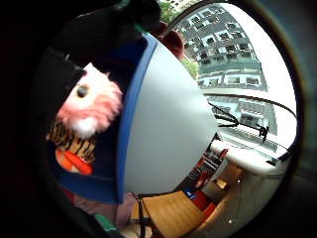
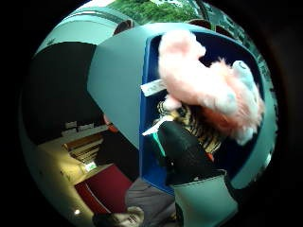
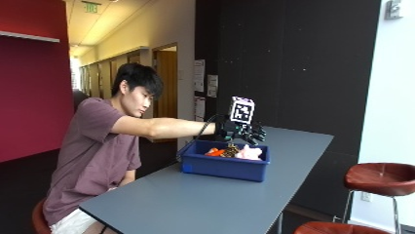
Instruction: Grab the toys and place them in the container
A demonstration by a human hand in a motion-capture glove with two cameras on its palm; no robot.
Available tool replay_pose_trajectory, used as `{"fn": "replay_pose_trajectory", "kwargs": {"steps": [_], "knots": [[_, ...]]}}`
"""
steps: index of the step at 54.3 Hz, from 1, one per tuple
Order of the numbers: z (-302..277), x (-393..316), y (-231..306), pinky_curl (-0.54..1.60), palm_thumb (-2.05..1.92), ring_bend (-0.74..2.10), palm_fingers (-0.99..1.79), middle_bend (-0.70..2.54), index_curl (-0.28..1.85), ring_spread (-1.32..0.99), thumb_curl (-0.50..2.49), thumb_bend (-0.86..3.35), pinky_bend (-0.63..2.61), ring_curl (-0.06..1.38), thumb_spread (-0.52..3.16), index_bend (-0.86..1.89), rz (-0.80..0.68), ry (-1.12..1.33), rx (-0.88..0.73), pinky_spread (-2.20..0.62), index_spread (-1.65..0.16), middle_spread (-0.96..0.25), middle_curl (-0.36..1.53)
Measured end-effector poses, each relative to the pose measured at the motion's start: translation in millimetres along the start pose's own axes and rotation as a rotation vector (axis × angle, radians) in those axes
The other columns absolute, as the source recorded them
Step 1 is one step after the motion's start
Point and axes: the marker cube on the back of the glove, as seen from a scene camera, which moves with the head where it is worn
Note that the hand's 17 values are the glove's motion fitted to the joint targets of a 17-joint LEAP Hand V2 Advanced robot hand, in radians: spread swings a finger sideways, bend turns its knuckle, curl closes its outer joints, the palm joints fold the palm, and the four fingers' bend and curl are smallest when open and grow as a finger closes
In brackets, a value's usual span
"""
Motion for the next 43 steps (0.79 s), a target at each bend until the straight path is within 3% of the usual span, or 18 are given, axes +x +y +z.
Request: {"fn": "replay_pose_trajectory", "kwargs": {"steps": [1, 5, 12, 22, 26, 31, 34, 43], "knots": [[0.2, -0.1, -0.8, 0.49, 0.14, 0.75, -0.49, 0.16, 0.61, -0.19, 0.66, -0.14, 1.13, 0.45, 1.07, 0.03, -0.002, -0.02, 0.008, -0.14, -0.23, -0.25, 0.8], [-2.4, -2.7, 1.6, 0.45, 0.02, 0.58, -0.45, 0.1, 0.53, -0.11, 0.58, -0.09, 1.08, 0.39, 1.12, 0.04, -0.125, -0.144, 0.043, -0.07, -0.22, -0.17, 0.72], [-9.9, -0.5, 3.2, 0.4, -0.09, 0.46, -0.38, 0.09, 0.43, -0.05, 0.48, -0.08, 0.99, 0.32, 1.18, 0.04, -0.07, -0.144, 0.08, 0.0, -0.21, -0.07, 0.6], [-23.0, 33.3, 17.2, 0.37, -0.1, 0.41, -0.29, 0.08, 0.34, -0.01, 0.37, -0.07, 0.9, 0.31, 1.22, 0.09, -0.001, 0.08, 0.135, 0.03, -0.21, -0.04, 0.47], [-34.4, 17.4, 29.7, 0.36, -0.1, 0.4, -0.26, 0.1, 0.32, -0.01, 0.34, -0.07, 0.87, 0.31, 1.23, 0.09, -0.087, -0.124, 0.146, 0.03, -0.21, -0.03, 0.43], [-34.2, 38.1, 40.4, 0.35, -0.1, 0.39, -0.24, 0.11, 0.3, 0.0, 0.31, -0.07, 0.85, 0.31, 1.24, 0.09, -0.085, -0.009, 0.16, 0.04, -0.21, -0.04, 0.39], [-40.9, 25.7, 50.7, 0.35, -0.09, 0.39, -0.23, 0.12, 0.28, 0.0, 0.29, -0.06, 0.83, 0.31, 1.25, 0.09, -0.142, -0.165, 0.172, 0.04, -0.21, -0.03, 0.37], [-36.7, 33.7, 70.4, 0.33, -0.08, 0.4, -0.18, 0.15, 0.25, 0.0, 0.25, -0.06, 0.79, 0.32, 1.27, 0.1, -0.071, -0.175, 0.22, 0.04, -0.21, -0.02, 0.34]]}}
